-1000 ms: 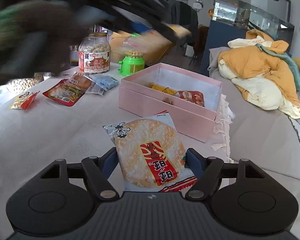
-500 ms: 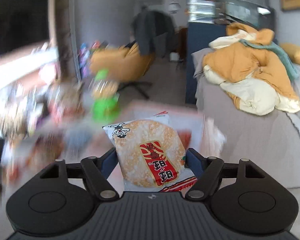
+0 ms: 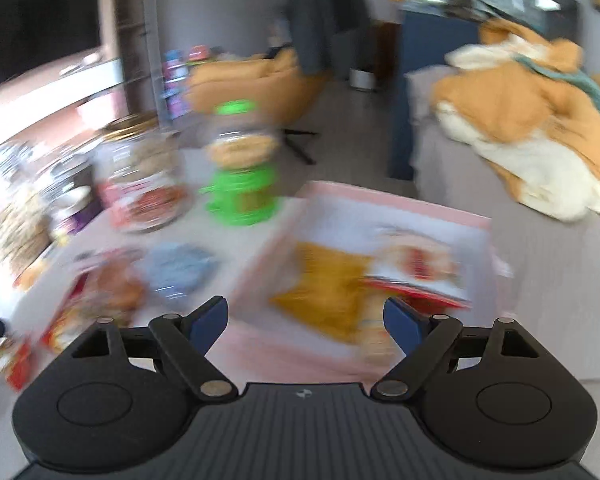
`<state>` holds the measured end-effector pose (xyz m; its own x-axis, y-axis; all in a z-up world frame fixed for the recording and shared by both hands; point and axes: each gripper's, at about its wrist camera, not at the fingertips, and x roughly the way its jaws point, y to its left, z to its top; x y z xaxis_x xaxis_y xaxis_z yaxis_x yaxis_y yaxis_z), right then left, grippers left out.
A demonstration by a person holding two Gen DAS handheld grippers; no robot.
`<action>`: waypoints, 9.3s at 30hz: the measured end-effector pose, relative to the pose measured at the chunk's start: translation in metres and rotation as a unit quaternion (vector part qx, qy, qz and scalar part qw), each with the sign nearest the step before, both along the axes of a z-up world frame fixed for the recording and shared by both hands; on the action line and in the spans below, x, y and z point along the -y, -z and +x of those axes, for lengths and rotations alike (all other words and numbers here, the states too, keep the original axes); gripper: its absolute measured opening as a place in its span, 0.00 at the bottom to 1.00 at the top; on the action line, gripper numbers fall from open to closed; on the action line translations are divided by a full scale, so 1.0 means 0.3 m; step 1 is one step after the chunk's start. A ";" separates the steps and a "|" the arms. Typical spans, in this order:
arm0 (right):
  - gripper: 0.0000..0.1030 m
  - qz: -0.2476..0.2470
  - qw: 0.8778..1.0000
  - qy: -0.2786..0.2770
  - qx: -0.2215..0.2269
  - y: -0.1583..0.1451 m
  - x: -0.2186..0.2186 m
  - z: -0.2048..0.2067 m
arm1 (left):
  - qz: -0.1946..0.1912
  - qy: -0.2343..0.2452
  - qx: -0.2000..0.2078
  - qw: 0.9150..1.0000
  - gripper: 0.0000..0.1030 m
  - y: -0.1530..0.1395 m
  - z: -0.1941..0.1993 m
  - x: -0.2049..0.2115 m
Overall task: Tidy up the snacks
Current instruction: 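Lower the rice-cracker pack into the pink box and open the right tool, then grasp the brown bread pack with the left tool while the right tool grasps the red chicken bag, then lift the brown bread pack with the left tool while the right tool lifts the red chicken bag, then drop the bread pack into the pink box with the left tool while the right drops the chicken bag, then grasp the red-white milk-candy bag with the left tool while the right grasps the blue candy pack, then release the blue candy pack and grasp the dark strip pack with the right tool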
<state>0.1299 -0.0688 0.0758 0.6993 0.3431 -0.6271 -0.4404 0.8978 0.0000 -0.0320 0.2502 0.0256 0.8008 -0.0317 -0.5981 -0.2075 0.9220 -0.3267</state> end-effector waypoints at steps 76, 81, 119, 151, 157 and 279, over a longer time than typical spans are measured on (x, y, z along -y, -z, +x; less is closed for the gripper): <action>0.84 0.019 0.999 0.024 -0.025 0.280 0.074 -0.325 | -0.085 0.024 -0.049 0.995 0.36 -0.042 0.105 0.217; 0.84 0.019 0.999 0.025 -0.024 0.282 0.074 -0.324 | -0.047 0.021 -0.050 0.997 0.36 -0.019 0.208 0.278; 0.91 0.007 0.999 0.019 -0.025 0.290 0.057 -0.323 | 0.195 0.101 -0.060 0.974 0.56 -0.012 0.255 0.509; 0.94 0.003 1.000 0.013 -0.027 0.296 0.052 -0.321 | 0.160 0.133 -0.067 0.976 0.65 0.041 0.292 0.464; 1.00 -0.018 0.999 -0.006 -0.050 0.293 0.035 -0.292 | 0.133 0.164 -0.056 0.976 0.59 0.030 0.230 0.487; 0.60 -0.085 0.990 -0.075 -0.083 0.182 -0.092 -0.257 | 0.064 0.127 -0.051 0.988 0.56 0.035 0.177 0.318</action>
